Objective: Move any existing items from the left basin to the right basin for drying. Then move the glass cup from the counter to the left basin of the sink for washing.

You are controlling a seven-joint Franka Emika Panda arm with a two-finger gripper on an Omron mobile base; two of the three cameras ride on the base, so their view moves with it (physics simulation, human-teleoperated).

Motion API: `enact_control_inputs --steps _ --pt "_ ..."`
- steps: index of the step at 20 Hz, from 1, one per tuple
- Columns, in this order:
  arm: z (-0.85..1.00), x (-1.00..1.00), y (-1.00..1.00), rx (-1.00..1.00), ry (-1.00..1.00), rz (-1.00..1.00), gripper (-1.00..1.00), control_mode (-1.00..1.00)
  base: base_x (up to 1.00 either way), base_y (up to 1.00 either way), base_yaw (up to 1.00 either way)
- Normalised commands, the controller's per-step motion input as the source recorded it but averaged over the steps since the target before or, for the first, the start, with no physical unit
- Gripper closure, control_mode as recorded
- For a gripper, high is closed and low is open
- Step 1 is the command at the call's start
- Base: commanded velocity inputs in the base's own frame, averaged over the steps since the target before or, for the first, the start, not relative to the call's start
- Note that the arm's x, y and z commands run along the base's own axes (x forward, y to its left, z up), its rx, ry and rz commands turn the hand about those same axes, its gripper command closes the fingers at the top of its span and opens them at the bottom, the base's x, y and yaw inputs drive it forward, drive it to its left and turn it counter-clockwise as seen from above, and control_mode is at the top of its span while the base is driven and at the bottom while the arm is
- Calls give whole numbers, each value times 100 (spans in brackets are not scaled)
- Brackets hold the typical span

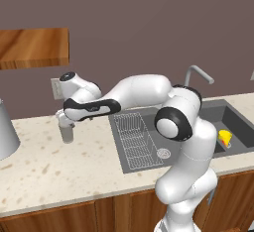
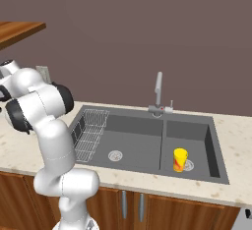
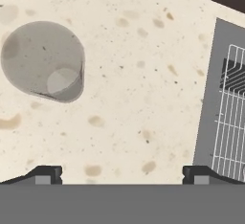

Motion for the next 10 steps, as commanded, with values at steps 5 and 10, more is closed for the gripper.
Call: enact_control_inputs --steps 5,10 --pt "-1 3 0 0 0 0 -100 -100 0 0 0" --pt "-2 4 0 0 0 0 -100 -100 0 0 0"
